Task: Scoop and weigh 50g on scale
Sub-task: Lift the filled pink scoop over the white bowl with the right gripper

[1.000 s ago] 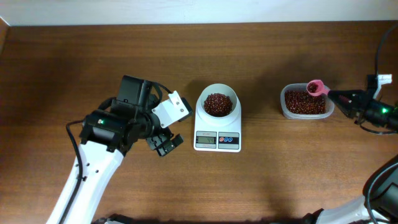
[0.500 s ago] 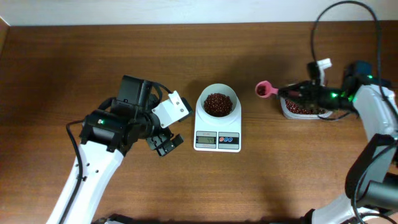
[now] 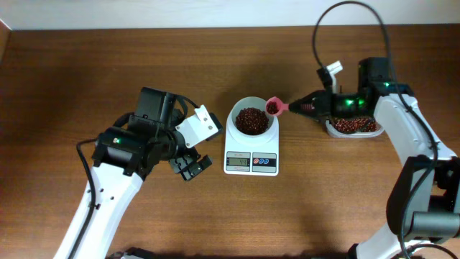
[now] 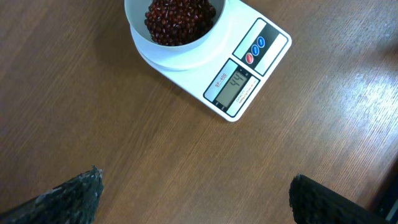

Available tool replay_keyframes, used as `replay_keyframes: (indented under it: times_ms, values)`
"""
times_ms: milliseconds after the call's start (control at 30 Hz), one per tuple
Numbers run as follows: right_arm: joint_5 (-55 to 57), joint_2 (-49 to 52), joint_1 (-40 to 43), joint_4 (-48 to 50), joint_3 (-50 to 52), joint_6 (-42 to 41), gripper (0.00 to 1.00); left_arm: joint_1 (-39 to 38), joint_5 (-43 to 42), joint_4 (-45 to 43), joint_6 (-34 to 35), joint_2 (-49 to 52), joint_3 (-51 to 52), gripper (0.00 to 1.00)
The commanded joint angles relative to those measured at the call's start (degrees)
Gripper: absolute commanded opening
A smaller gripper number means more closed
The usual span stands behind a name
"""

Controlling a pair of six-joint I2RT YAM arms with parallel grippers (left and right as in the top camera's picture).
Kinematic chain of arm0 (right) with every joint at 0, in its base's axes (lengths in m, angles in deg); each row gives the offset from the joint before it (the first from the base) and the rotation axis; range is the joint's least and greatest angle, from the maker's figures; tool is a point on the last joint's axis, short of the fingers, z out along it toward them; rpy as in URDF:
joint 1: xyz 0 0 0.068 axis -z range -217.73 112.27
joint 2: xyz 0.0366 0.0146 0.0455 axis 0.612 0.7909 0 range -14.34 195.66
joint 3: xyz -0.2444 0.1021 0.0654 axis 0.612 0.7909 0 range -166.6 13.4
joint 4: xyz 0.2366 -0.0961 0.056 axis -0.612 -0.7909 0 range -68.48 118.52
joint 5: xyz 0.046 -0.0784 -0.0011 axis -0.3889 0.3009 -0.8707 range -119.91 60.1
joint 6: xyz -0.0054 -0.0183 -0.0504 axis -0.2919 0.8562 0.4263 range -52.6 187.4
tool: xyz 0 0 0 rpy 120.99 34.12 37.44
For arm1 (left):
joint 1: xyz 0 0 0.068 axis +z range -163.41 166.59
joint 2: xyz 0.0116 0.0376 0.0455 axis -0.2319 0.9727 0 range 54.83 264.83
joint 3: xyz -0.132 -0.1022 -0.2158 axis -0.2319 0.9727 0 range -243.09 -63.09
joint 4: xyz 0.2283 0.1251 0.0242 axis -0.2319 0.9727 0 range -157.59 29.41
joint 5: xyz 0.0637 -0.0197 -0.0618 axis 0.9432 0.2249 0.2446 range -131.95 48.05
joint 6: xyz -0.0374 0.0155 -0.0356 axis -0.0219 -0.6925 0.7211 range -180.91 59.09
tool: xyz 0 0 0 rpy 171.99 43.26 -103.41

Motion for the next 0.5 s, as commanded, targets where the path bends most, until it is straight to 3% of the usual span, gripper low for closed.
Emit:
replay_keyframes:
  times_ms: [0, 200, 467]
  values:
    - [12.28, 0.61, -3.56, 1.49, 0.33, 0.09, 0.04, 0.22, -0.66, -0.07, -0.92, -0.59, -0.85, 0.99]
    - [14.88, 0.59, -10.14, 8.68, 0.28, 0.09, 0.04, 0.22, -0.66, -0.09, -0.92, -0.59, -0.85, 0.99]
    - [32.83, -2.8, -16.52, 7.85, -3.34, 3.06, 0.04, 0.22, -0.66, -0.07, -0.92, -0.59, -0.85, 0.99]
